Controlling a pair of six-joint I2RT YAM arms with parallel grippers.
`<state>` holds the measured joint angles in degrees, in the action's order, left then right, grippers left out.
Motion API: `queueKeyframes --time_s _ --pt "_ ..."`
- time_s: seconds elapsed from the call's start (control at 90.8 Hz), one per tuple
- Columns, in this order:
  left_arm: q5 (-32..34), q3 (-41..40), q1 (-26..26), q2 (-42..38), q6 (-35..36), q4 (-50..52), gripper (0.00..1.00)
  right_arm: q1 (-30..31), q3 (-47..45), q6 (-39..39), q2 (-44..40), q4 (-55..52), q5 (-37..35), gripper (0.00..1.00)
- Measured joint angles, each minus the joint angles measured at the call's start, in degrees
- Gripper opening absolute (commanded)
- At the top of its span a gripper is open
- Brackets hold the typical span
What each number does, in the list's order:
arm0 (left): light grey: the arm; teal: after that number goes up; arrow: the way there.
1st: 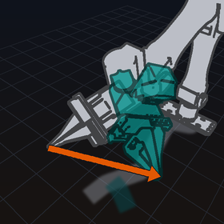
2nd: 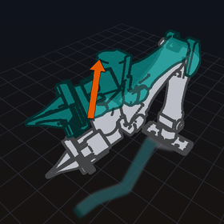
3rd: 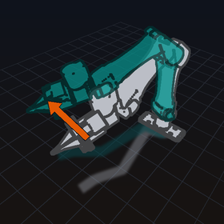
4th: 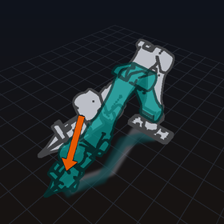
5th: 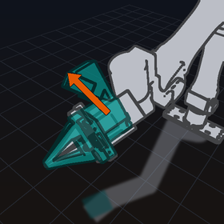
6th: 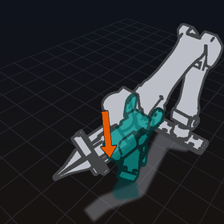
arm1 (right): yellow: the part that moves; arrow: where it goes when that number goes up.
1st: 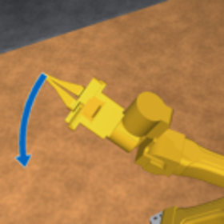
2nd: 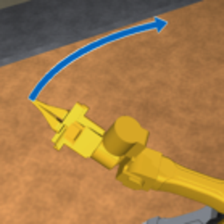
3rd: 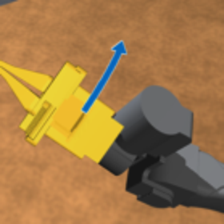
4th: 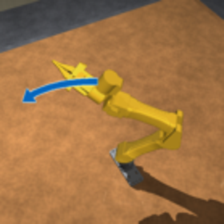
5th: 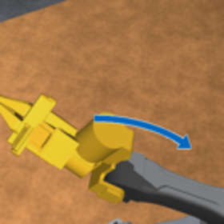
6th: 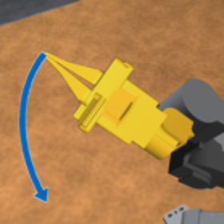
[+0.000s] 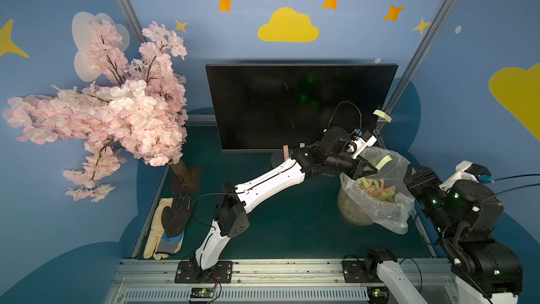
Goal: Remove the sticky note from the monitor
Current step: Place the sticky note in the trash bin, then tear off the sticky note from the monitor.
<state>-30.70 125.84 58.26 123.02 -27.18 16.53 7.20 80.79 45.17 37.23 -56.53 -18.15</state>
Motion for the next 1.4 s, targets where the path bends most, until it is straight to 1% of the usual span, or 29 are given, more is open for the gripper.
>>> queueKeyframes --time_s 0.044,0.088,0.121,0.209,0.308,0.374,0.606,0.705,0.771,0.87,0.936,1.068,1.145,1.277,1.332,1.399 --pt "-0.2 0.7 0.3 0.9 0.3 0.7 0.41 0.0 0.3 0.0 0.0 0.0 -0.3 0.61" --pt "-0.3 0.9 0.4 1.5 0.8 1.2 0.53 0.0 0.3 0.1 0.0 0.0 -0.5 0.61" --pt "-0.3 1.0 0.4 1.8 0.9 1.6 0.59 0.0 0.3 0.1 0.0 -0.1 -0.5 0.61" --pt "-0.2 1.7 0.3 2.0 1.0 2.7 0.72 0.0 0.3 0.0 0.2 -0.2 -0.5 0.61" --pt "0.1 3.9 0.2 2.0 1.5 3.2 0.8 0.0 0.3 0.0 0.4 -0.2 -0.3 0.61" --pt "0.3 5.1 0.2 2.0 1.9 3.1 0.83 0.0 0.3 -0.1 0.6 -0.3 -0.2 0.61" --pt "0.9 8.2 -0.3 1.9 3.7 4.2 0.86 0.0 0.3 -0.5 0.8 -0.3 0.5 0.62" --pt "1.8 8.3 -1.2 0.9 4.6 5.7 0.87 0.0 0.3 -0.7 0.9 -0.3 1.1 0.62" --pt "2.7 6.6 -2.3 -1.1 5.1 6.3 0.88 0.0 0.3 -0.9 1.2 -0.2 1.9 0.62" --pt "4.3 0.5 -4.3 -6.9 6.0 6.5 0.89 0.0 0.5 -1.6 2.2 0.2 4.1 0.62" --pt "5.5 -5.4 -5.7 -12.1 6.3 5.3 0.9 0.0 0.8 -2.1 3.5 0.7 6.4 0.62" --pt "7.9 -21.2 -9.4 -24.2 5.7 -0.1 0.94 0.0 1.6 -3.1 7.3 2.4 12.7 0.62" --pt "9.1 -30.5 -12.0 -30.6 4.4 -3.7 0.95 0.0 1.6 -3.5 9.7 4.1 17.1 0.61" --pt "10.2 -44.3 -16.9 -38.2 1.3 -8.8 0.97 0.4 1.7 -3.7 13.9 7.1 24.3 0.59" --pt "10.2 -49.6 -19.2 -40.5 -0.5 -10.8 0.97 1.6 1.7 -3.7 15.6 8.4 26.5 0.58" --pt "9.8 -55.3 -22.0 -42.6 -3.2 -13.0 0.98 4.5 1.7 -3.8 17.8 9.9 28.2 0.58"
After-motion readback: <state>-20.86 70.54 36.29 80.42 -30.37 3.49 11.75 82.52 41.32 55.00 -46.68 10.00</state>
